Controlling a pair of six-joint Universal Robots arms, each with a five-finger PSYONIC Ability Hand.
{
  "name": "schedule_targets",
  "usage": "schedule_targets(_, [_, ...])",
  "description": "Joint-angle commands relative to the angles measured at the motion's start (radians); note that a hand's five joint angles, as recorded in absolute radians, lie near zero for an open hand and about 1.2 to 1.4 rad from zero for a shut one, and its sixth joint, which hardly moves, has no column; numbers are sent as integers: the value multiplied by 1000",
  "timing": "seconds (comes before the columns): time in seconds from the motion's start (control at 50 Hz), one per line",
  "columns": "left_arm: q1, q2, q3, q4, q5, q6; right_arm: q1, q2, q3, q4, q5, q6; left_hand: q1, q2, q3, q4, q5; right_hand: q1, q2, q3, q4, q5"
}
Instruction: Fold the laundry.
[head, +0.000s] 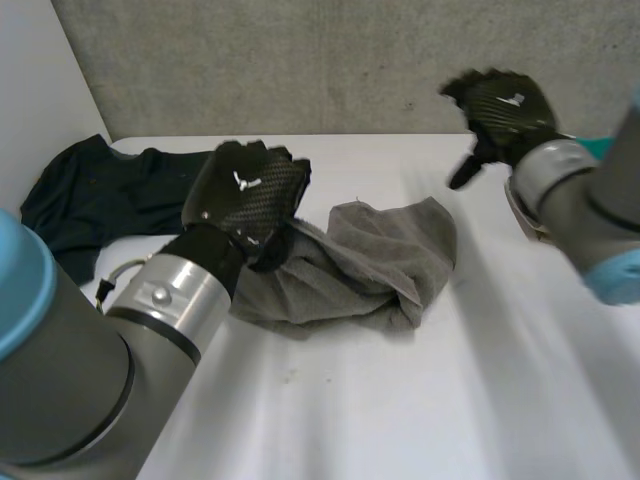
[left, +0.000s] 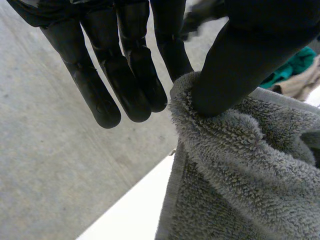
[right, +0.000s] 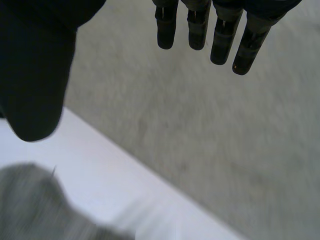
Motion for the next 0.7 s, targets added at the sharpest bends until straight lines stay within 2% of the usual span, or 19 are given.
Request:
schedule_targets(0.02, [11, -4, 53, -1, 0, -2, -90, -107, 181, 246, -2, 117, 266, 200, 206, 196, 250, -27, -46, -40, -58, -62])
schedule_targets(0.1, [11, -2, 70, -1, 0, -3, -113, -117, 343, 300, -48, 209, 266, 200, 206, 196, 250, -27, -46, -40, -58, -62])
schedule_targets(0.18, [9, -1, 87, -1, -1, -3, -112, -117, 504, 211, -130, 280, 266, 200, 206, 196, 250, 193, 175, 181, 162, 158])
schedule_targets(0.26, [6, 4, 100, -1, -3, -3, -97, -117, 561, 134, -134, 354, 266, 200, 206, 196, 250, 314, 296, 302, 284, 279])
schedule_targets(0.38, [0, 17, 107, -2, -5, -5, -57, -94, 545, 123, -147, 461, 266, 200, 206, 196, 250, 329, 311, 317, 298, 294])
schedule_targets(0.5, [-5, 50, 93, -5, -5, -5, -12, 17, 450, 120, -145, 570, 266, 200, 206, 196, 250, 259, 240, 247, 228, 224])
schedule_targets(0.7, [-43, 80, 70, -9, -6, -5, 92, 126, 290, 115, -131, 639, 266, 200, 206, 196, 250, 238, 220, 226, 207, 203])
